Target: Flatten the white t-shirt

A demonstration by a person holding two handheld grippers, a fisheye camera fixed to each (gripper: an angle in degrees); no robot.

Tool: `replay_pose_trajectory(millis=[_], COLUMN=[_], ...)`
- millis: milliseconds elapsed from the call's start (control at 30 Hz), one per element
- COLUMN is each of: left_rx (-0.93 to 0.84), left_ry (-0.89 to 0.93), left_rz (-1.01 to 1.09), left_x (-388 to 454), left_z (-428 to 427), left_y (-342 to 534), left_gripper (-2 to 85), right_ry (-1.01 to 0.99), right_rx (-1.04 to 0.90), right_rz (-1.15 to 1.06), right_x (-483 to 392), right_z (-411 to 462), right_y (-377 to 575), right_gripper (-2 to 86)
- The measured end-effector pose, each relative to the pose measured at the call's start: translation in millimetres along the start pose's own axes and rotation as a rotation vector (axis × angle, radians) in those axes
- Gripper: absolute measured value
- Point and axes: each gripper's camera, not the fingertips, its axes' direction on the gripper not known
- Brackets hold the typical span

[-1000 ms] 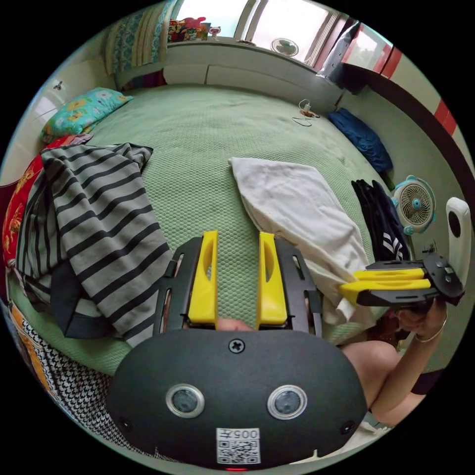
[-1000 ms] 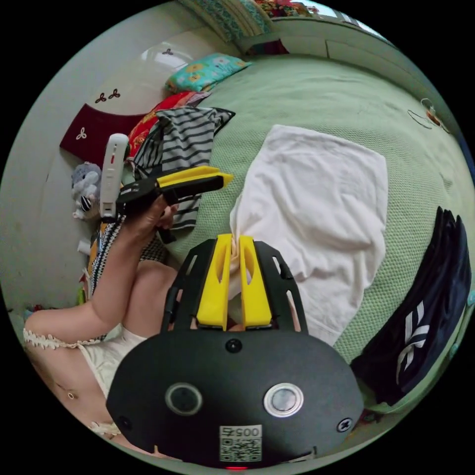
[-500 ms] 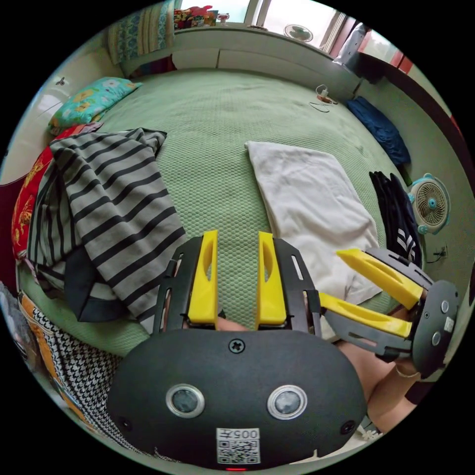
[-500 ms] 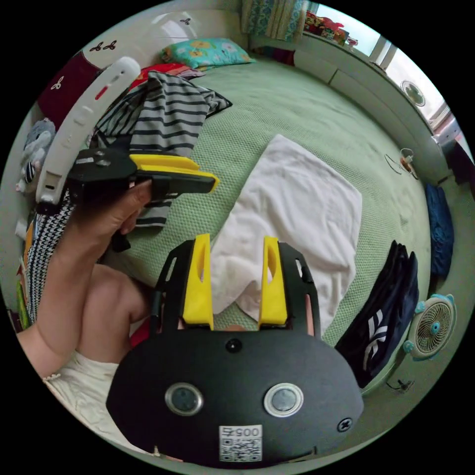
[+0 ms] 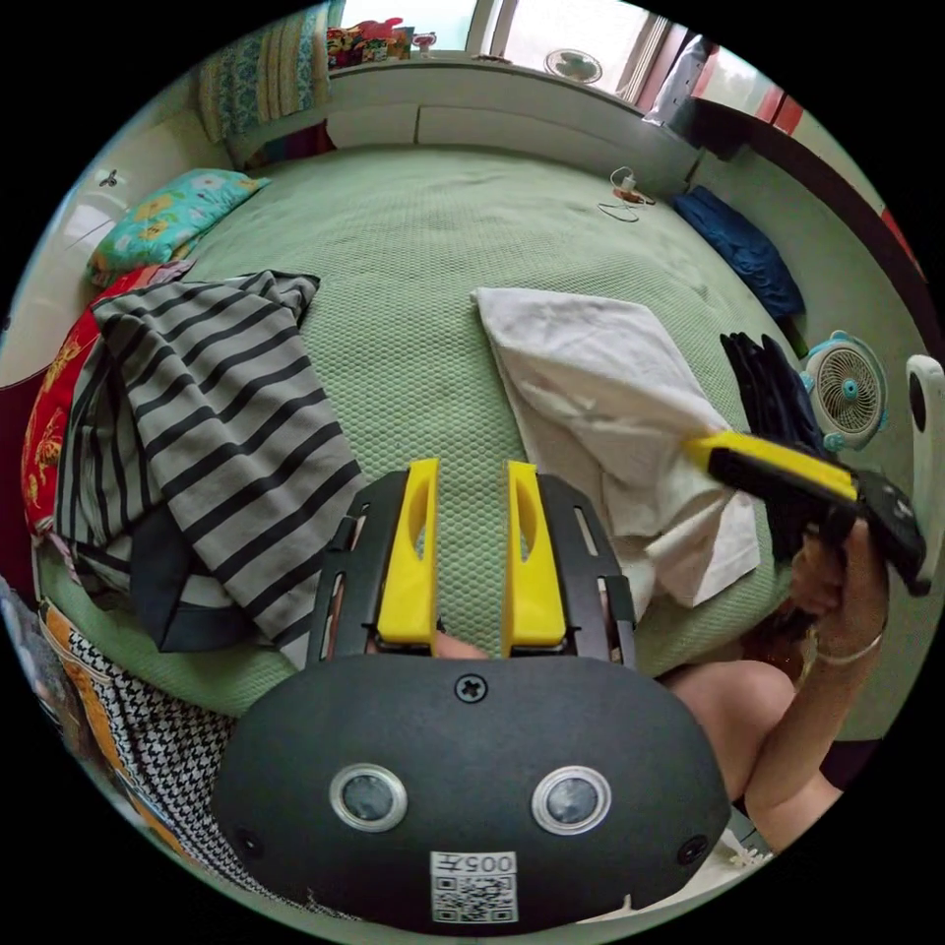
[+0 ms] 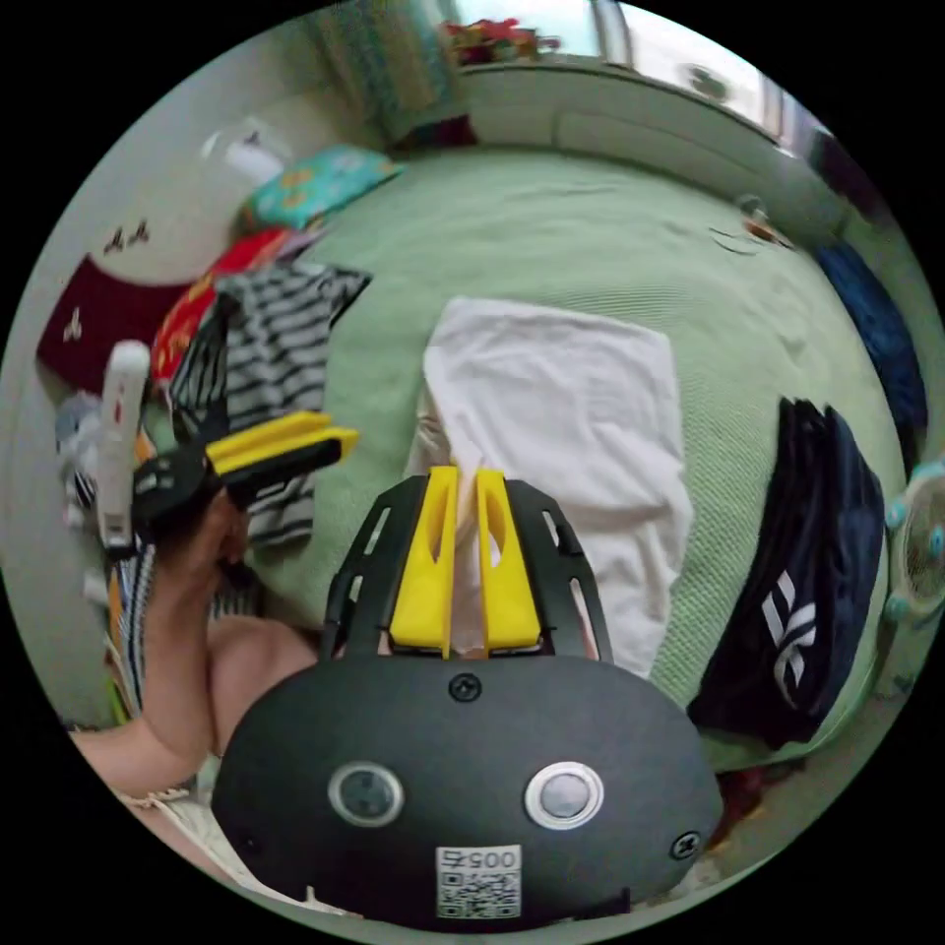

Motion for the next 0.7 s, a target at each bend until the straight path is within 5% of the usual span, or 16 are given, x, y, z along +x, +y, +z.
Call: replay_pose_trajectory(millis=[167, 533, 700], left_rx=[0.006, -0.040, -0.047], left_ry=[0.009, 0.038, 0.073], left_rz=[0.025, 0.052, 0.060], left_x=[3, 10, 9], left_z=[4, 19, 23], left_y=[-3, -12, -14], left_gripper=[12.0, 13.3, 13.4], right_ry=[-0.053, -0.065, -0.070], right_rx=[0.010, -0.231, -0.196], right_rz=[0.087, -0.191, -0.167], right_x=[40, 2, 17], right_z=[-2, 49, 43], right_y=[12, 23, 27], right_gripper=[-0.7, 0.7, -0.1])
